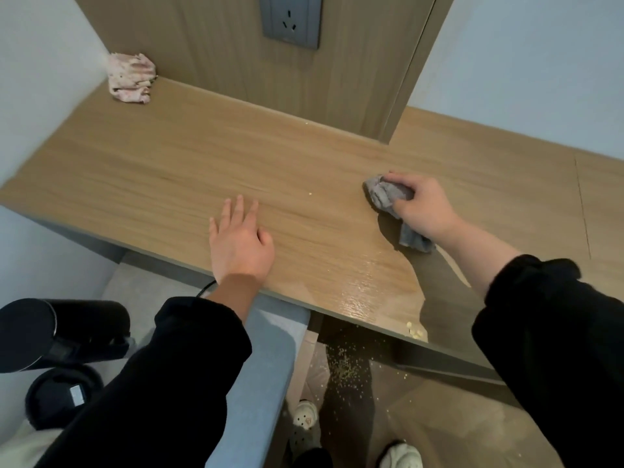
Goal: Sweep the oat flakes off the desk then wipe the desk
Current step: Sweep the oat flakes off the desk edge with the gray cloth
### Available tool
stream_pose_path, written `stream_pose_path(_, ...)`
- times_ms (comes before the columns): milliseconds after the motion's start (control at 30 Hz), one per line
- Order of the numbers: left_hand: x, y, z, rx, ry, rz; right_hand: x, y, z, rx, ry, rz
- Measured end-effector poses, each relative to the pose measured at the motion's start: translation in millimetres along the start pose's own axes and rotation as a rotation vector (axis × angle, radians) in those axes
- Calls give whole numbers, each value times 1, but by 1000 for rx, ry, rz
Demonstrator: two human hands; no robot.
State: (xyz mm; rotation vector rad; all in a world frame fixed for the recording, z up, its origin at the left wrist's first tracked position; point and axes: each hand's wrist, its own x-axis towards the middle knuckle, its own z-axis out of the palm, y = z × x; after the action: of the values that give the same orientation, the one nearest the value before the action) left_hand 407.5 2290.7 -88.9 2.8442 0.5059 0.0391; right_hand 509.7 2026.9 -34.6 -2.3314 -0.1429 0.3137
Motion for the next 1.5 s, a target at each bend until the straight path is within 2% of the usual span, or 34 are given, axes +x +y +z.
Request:
stream_pose_path(67, 2, 0, 0, 3, -22, -15, 22, 9, 18, -110, 22, -19)
stream_pose_path(167, 2, -1, 0, 19, -34, -16, 53, 1, 36, -127, 29, -54)
stream_pose_path(367, 1, -2, 3, -72, 21, -29, 87, -53, 71, -97, -238, -208)
stream_pose_path(467, 1, -2, 1, -119, 65, -18, 62, -68, 86, -124, -414, -366)
stream_pose_path(600, 2, -3, 0, -64, 20, 19, 3, -58, 83, -137, -633, -491)
stream_pose_path(667, 2, -3, 0, -30, 4, 30, -22, -44, 73, -163, -725, -509)
stream_pose_path(767, 2, -2, 1, 74, -58, 64, -44, -16, 41, -181, -770, -412)
stream_pose_path(900, 0, 9, -2, 177, -90, 139, -71, 26, -3, -123, -686, -282)
stream_pose_path(1033, -13, 61, 10, 94, -126, 341, -101, 50, -13, -92, -555, -242)
stream_pose_path(1100, -20, 80, 18, 89, -151, 389, -116, 54, -10, -88, -524, -226)
stream_pose_path(1233, -23, 82, 20, 46, -131, 385, -152, 60, -12, -49, -611, -169)
stream_pose_path(1333, -24, 81, 19, 17, -119, 389, -170, 55, -32, 94, -636, -60)
stream_pose_path(1367, -24, 82, 19, 13, -116, 388, -168, 50, -45, 167, -584, 8)
stream_pose_path(1433, -24, 83, 19, -8, -107, 381, -148, 48, -71, 241, -341, 82)
stream_pose_path(1500, -24, 82, 19, -36, -96, 374, -116, 54, -89, 155, -73, 59)
